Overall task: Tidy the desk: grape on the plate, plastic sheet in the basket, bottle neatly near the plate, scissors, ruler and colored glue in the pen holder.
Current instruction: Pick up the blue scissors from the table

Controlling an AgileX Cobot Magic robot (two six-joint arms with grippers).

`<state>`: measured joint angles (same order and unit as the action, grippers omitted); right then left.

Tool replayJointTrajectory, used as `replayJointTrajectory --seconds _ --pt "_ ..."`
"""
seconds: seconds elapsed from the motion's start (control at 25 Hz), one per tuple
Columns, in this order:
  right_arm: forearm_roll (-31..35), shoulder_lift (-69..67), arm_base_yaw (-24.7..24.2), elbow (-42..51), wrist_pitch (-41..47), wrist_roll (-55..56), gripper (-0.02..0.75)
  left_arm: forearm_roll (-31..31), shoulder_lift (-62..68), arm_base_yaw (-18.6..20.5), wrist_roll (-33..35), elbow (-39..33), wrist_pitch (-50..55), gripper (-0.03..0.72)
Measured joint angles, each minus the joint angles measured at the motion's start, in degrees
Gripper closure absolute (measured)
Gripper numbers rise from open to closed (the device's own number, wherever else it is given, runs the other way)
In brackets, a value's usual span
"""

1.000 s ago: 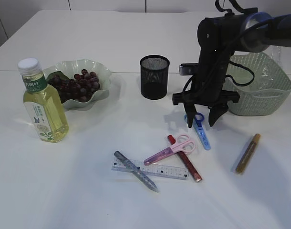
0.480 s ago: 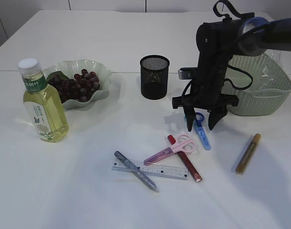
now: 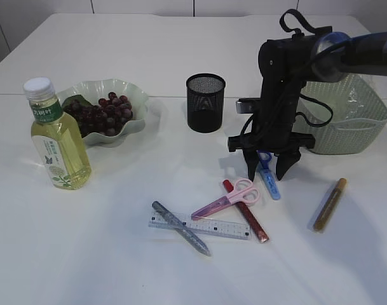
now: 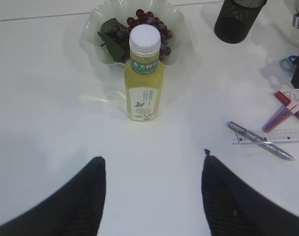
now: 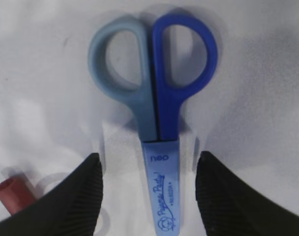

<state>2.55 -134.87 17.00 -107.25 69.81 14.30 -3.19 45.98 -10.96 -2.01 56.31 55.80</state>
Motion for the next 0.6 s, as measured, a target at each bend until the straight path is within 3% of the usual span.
replayJointTrajectory --seconds 0.6 --pt "-0.6 -0.1 0.0 0.0 0.0 -0.2 0.284 0.0 0.0 0.0 0.0 0.0 -0.1 0.245"
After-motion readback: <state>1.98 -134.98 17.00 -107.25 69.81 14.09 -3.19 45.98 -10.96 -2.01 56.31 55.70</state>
